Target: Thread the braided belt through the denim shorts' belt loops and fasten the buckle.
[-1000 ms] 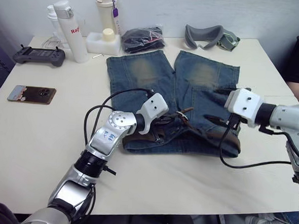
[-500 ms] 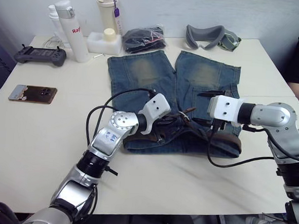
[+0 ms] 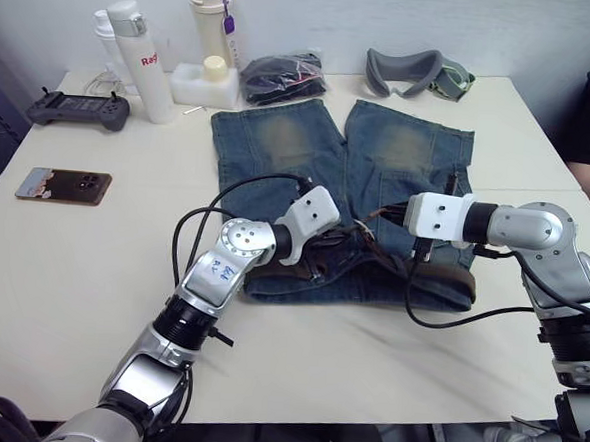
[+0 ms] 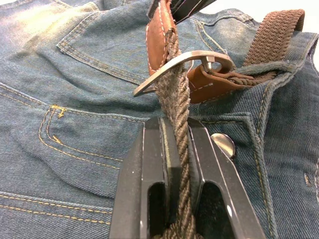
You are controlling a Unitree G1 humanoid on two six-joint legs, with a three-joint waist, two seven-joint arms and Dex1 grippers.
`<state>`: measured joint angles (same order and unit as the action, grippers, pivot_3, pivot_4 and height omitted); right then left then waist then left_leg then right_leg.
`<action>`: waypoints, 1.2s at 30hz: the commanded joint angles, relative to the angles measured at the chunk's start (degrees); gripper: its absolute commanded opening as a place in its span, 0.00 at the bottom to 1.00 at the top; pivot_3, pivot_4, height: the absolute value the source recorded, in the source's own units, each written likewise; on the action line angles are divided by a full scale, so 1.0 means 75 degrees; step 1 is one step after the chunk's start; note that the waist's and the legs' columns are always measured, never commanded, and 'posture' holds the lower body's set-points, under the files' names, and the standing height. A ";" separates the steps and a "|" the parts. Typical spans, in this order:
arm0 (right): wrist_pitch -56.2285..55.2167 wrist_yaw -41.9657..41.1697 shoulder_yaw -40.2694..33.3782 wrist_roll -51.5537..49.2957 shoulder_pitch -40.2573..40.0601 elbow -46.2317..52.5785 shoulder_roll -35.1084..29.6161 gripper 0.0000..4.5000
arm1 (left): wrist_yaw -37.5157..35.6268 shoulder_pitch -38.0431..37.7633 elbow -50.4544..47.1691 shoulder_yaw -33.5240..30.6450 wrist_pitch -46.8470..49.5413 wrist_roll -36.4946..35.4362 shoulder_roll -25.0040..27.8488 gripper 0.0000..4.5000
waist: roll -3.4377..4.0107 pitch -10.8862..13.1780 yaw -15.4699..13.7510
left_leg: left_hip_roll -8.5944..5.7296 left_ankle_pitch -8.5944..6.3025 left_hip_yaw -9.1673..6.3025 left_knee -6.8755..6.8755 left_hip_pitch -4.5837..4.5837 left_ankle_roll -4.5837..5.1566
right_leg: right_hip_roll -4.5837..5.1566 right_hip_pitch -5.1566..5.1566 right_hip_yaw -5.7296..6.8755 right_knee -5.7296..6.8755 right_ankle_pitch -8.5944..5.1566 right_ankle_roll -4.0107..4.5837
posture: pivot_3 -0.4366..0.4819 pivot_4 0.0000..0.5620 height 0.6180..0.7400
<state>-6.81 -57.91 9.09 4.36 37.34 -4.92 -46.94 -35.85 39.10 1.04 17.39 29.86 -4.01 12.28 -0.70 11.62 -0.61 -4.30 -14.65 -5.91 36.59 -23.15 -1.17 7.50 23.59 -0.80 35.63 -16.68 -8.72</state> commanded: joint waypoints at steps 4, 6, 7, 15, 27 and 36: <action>-0.0514 -0.0116 -0.0052 0.0014 0.0174 -0.0012 -0.0066 0.02 | -0.0042 0.0167 -0.0161 -0.0167 -0.0119 -0.0092 -0.0094 0.00 | 0.0000 0.0000 0.0006 | 0.0000 0.0000 0.0000 0.0000 0.0000 0.0000 | 0.0000 0.0000 0.0000 0.0000 0.0000 0.0000 | 0.48 0.27 1.00; -0.0555 -0.0198 -0.0073 -0.0032 0.0185 -0.0127 -0.0091 0.02 | -0.0037 0.0162 -0.0155 -0.0151 -0.0140 -0.0059 -0.0081 0.00 | 0.0000 0.0000 0.0009 | 0.0000 0.0000 0.0000 0.0000 0.0000 0.0000 | 0.0000 0.0000 0.0000 0.0000 0.0000 0.0000 | 0.48 0.27 1.00; -0.0604 -0.0219 -0.0088 -0.0042 0.0177 -0.0175 -0.0107 0.02 | -0.0010 0.0162 -0.0158 -0.0123 -0.0148 -0.0009 -0.0068 0.00 | 0.0000 0.0000 0.0011 | 0.0000 0.0000 0.0000 0.0000 0.0000 0.0000 | 0.0000 0.0000 0.0000 0.0000 0.0000 0.0000 | 0.48 0.27 1.00; -0.0984 -0.0013 -0.0178 0.0202 0.0139 -0.0537 -0.0220 0.02 | 0.0086 0.0154 -0.0309 -0.0287 0.0103 -0.0111 -0.0090 0.00 | 0.0000 0.0000 0.0043 | 0.0000 0.0000 0.0000 0.0000 0.0000 0.0000 | 0.0000 0.0000 0.0000 0.0000 0.0000 0.0000 | 0.48 0.27 1.00; -0.1447 0.0149 -0.0321 0.0258 0.0121 -0.0949 -0.0469 0.00 | -0.0611 0.0267 -0.1241 -0.1588 0.1260 -0.1583 0.0648 0.98 | 0.0001 0.0000 0.0100 | 0.0002 0.0001 0.0000 0.0000 0.0001 -0.0002 | -0.0001 0.0001 -0.0001 0.0001 0.0000 0.0000 | 0.48 0.27 1.00; -0.2178 0.0101 -0.0798 0.0184 0.0443 -0.1713 -0.1447 0.00 | -0.1128 0.0075 -0.1557 -0.1942 0.1566 -0.2256 0.1544 0.98 | 0.0001 0.0000 0.0085 | -0.0001 0.0001 0.0001 0.0001 0.0001 -0.0001 | 0.0001 -0.0003 -0.0004 -0.0002 0.0000 0.0000 | 0.48 0.27 1.00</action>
<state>-21.14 -57.30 5.92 6.60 38.80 -17.01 -56.00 -43.92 39.64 -8.85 2.77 42.38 -20.03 23.63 -0.69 11.62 0.02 -4.30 -14.64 -5.90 36.60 -23.15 -1.17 7.50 23.58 -0.83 35.62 -16.68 -8.72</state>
